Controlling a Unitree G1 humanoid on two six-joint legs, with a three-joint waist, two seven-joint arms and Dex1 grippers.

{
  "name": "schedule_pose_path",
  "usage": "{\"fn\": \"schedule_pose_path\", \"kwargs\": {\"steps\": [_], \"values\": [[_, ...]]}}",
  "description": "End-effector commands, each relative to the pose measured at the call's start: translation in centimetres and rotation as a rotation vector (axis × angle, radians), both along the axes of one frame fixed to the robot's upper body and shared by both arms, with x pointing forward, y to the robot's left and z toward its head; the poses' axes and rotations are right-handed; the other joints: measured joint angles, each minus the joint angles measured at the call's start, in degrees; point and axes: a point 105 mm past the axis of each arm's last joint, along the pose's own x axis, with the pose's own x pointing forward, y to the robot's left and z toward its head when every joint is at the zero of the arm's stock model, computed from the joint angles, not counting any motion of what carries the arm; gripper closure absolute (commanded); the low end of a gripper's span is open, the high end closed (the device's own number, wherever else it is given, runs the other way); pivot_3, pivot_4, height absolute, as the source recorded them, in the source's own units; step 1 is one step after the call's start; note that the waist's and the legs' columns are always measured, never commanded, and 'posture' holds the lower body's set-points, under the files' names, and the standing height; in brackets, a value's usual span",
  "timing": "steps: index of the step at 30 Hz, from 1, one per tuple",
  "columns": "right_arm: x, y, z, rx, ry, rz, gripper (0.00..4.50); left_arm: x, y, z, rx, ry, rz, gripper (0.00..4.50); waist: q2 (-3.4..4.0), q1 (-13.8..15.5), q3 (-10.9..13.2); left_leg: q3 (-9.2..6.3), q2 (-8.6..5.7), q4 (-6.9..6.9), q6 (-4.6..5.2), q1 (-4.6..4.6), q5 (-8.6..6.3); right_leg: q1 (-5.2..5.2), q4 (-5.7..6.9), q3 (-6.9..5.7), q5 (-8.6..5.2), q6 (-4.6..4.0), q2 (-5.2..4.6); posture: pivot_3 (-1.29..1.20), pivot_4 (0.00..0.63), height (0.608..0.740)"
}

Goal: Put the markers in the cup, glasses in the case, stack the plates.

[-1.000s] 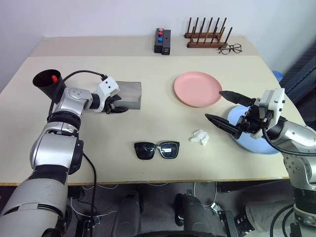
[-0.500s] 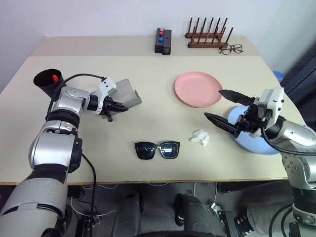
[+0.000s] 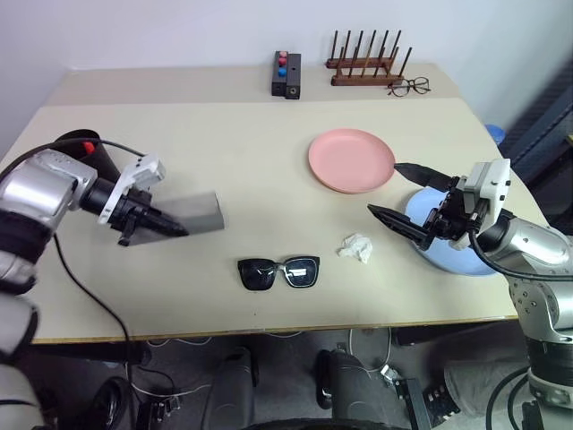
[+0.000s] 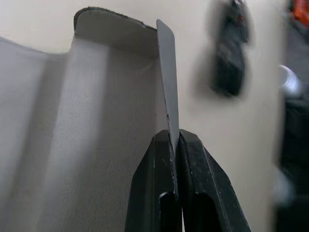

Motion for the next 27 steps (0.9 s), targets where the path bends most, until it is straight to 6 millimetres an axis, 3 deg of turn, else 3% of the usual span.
{"fn": "schedule_pose_path", "kwargs": {"steps": [1,10,22,27], "values": [[0.0,0.2,1.0,0.004,-0.055,0.012,0.17,-2.5,-1.5,0.1,-0.039,0.031,-0.126,4.41,0.01,0.3,0.0,0.0,0.0,0.04,-0.01,-0.02,0.0,0.0,-0.02,0.0,-0.05,-0.03,0.0,0.0,0.15,0.74],[-0.1,0.1,1.0,0.006,-0.053,0.019,0.17,-7.0,-0.5,-2.2,-0.005,0.11,-0.206,4.41,0.04,1.0,0.0,0.05,0.0,0.1,-0.01,-0.09,-0.01,-0.06,-0.04,0.02,-0.12,0.03,0.0,0.0,0.15,0.74],[-0.5,0.0,0.8,-0.004,-0.044,0.034,0.17,-5.7,-0.6,-4.8,0.034,-0.032,-0.239,4.41,0.08,1.1,0.0,0.08,0.0,0.16,-0.02,-0.17,-0.01,-0.11,-0.08,0.02,-0.15,0.09,-0.01,0.0,0.15,0.74],[-2.3,0.2,0.5,-0.031,-0.005,0.113,0.17,-5.4,-1.0,-5.2,0.015,-0.04,-0.202,4.41,0.09,1.1,0.0,0.08,0.0,0.16,-0.02,-0.21,-0.02,-0.11,-0.1,0.02,-0.15,0.09,-0.01,0.0,0.15,0.74]]}}
